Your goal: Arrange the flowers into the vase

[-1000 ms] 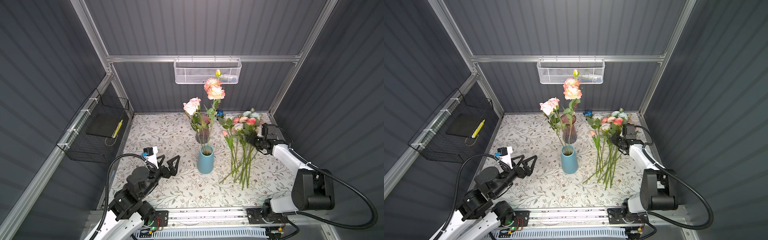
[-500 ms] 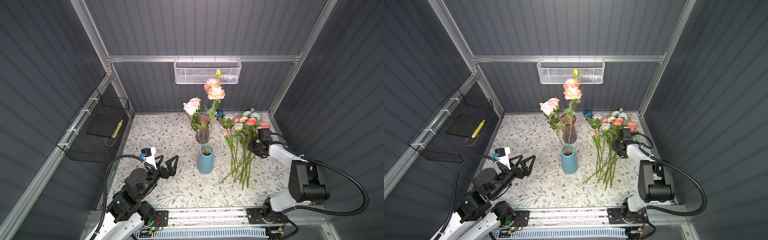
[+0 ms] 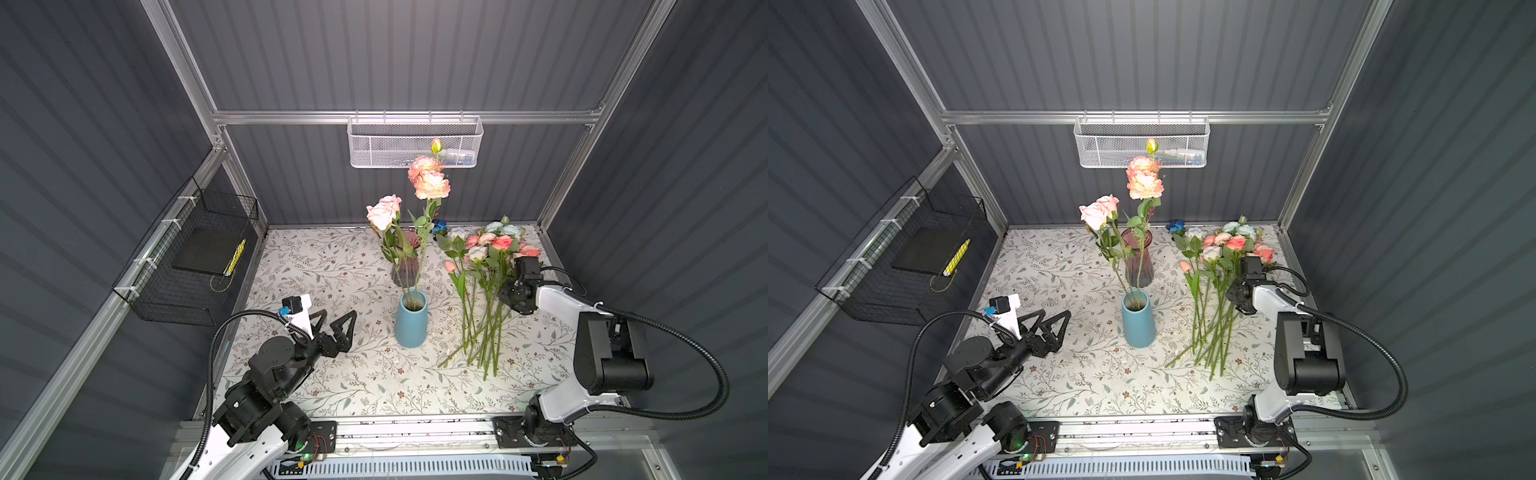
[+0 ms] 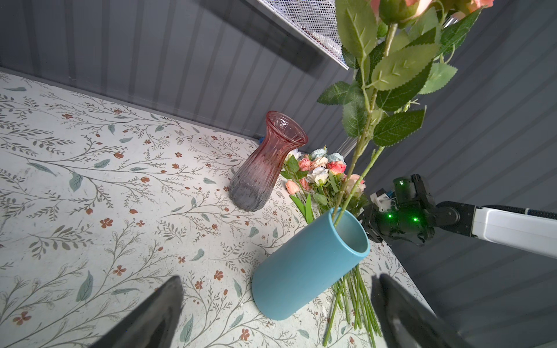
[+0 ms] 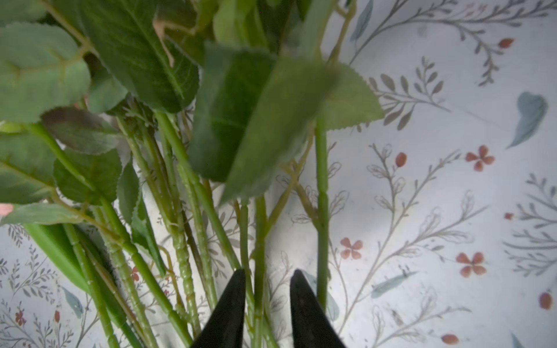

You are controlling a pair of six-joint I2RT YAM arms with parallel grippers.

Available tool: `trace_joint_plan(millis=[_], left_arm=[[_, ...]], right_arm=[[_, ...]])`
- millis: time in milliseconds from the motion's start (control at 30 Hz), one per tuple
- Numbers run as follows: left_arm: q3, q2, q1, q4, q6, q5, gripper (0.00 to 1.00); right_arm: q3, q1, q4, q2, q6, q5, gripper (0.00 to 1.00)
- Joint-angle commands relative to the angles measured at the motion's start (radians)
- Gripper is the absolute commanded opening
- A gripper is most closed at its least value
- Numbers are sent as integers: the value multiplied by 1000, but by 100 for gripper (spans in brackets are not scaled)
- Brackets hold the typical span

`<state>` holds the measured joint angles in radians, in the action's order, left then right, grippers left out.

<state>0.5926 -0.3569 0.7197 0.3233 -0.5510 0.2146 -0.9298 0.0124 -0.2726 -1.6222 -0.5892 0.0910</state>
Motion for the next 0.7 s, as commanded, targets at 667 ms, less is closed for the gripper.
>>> trace_joint_plan(millis=[667], left_arm=[[5,-20,4,15,20,17,100]], right_arm=[[-124,12,-67,-125,19,-44,19]])
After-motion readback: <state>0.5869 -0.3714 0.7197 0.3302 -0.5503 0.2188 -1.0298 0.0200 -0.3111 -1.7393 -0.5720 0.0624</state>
